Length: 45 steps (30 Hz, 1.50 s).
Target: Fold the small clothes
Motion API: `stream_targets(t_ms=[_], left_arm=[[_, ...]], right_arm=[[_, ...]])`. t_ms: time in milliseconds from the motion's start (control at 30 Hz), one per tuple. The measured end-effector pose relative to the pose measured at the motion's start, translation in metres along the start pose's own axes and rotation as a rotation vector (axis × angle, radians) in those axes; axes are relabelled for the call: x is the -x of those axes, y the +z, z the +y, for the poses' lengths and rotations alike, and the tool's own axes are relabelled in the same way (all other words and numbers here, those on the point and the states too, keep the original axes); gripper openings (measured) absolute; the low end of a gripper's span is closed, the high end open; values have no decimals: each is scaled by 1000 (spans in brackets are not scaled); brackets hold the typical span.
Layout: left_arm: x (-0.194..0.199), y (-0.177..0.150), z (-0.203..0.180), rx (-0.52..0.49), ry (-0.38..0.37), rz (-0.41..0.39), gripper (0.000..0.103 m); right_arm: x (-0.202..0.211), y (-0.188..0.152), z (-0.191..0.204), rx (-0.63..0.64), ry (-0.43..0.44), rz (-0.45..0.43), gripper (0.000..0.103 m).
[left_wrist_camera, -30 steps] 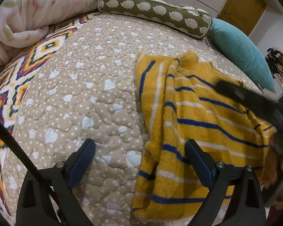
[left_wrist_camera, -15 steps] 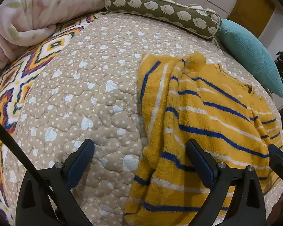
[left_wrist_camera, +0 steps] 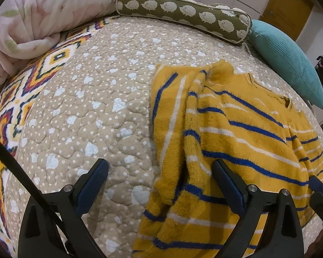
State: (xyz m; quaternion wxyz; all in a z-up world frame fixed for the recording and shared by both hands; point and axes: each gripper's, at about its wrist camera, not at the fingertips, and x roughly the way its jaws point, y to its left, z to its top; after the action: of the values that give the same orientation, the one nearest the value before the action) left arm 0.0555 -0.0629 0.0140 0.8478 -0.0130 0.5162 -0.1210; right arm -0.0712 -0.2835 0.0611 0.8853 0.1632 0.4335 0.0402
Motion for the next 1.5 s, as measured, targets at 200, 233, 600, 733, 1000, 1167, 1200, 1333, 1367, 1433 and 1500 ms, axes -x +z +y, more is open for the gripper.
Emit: stream_targets(t_ms=[200, 233, 600, 733, 1000, 1167, 1200, 1333, 1367, 1433, 1500], left_arm=[[4, 1, -11, -38, -15, 1, 72], [4, 1, -12, -42, -19, 4, 70], [4, 2, -14, -29, -66, 24, 54], [2, 2, -4, 31, -115, 41, 56], [5, 4, 1, 52, -206, 44, 32], [12, 5, 4, 95, -244, 38, 18], [15, 5, 4, 100, -258, 33, 18], [30, 5, 2, 93, -329, 3, 18], [33, 4, 1, 87, -338, -1, 18], [37, 4, -3, 71, -353, -8, 18], [39, 7, -7, 48, -374, -13, 18]], right_arm=[[3, 0, 2, -7, 12, -10, 77], [3, -1, 1, -12, 13, -10, 77], [10, -5, -3, -46, 24, -15, 77], [9, -6, -3, -49, 23, -11, 77], [7, -2, -5, -60, 27, -2, 77], [6, 0, -5, -63, 27, 4, 77], [6, 0, -4, -62, 26, 7, 77], [2, 9, 2, -46, 35, 16, 78], [0, 13, 5, -39, 42, 15, 78], [-5, 19, 9, -35, 52, 16, 78], [-9, 25, 11, -40, 54, 20, 78]])
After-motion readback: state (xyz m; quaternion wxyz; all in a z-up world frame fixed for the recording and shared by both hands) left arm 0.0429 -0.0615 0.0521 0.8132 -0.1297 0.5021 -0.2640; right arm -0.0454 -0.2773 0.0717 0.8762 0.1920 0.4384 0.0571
